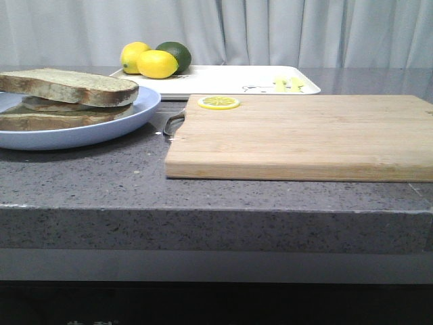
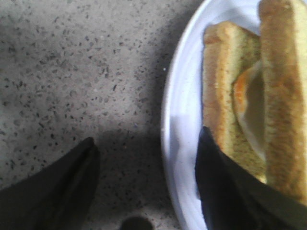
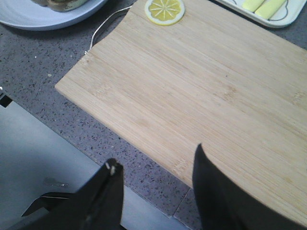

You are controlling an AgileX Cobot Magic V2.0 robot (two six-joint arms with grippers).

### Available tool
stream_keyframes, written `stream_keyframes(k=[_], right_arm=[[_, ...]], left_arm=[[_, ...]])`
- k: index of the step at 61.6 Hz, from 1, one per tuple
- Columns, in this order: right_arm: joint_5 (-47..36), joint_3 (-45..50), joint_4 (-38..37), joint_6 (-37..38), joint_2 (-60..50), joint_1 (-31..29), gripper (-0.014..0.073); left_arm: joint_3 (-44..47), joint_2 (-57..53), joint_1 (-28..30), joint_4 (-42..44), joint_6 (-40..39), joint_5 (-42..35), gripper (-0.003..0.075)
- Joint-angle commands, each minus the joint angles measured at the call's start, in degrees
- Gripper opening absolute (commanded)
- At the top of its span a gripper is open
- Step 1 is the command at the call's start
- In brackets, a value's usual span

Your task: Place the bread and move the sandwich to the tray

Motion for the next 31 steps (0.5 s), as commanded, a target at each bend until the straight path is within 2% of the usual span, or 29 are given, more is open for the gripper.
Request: stream_keyframes(k=[1, 6, 20, 31], right_arm=[[-3.68, -1.4, -0.46, -0.01, -0.83, -0.23, 0.0359], [-3.68, -1.4, -0.46, -0.01, -0.83, -0.23, 0.0359], [-3.68, -1.4, -0.46, -0.01, -0.83, -0.23, 0.0359], [-3.68, -1.4, -0.46, -0.01, -0.83, -0.23, 0.0359]], left_arm=[[-1.86, -1.23, -0.03, -3.2, 0.28, -0.6, 0.0416], [-1.88, -0.63, -0.03, -3.2, 0.28, -0.21, 0.0363], [-1.99, -0.51, -0.03, -5.27, 0.28, -0.21, 0.0134], [-1.99, -0.72, -0.03, -6.45, 0.28, 0.03, 0.0008]])
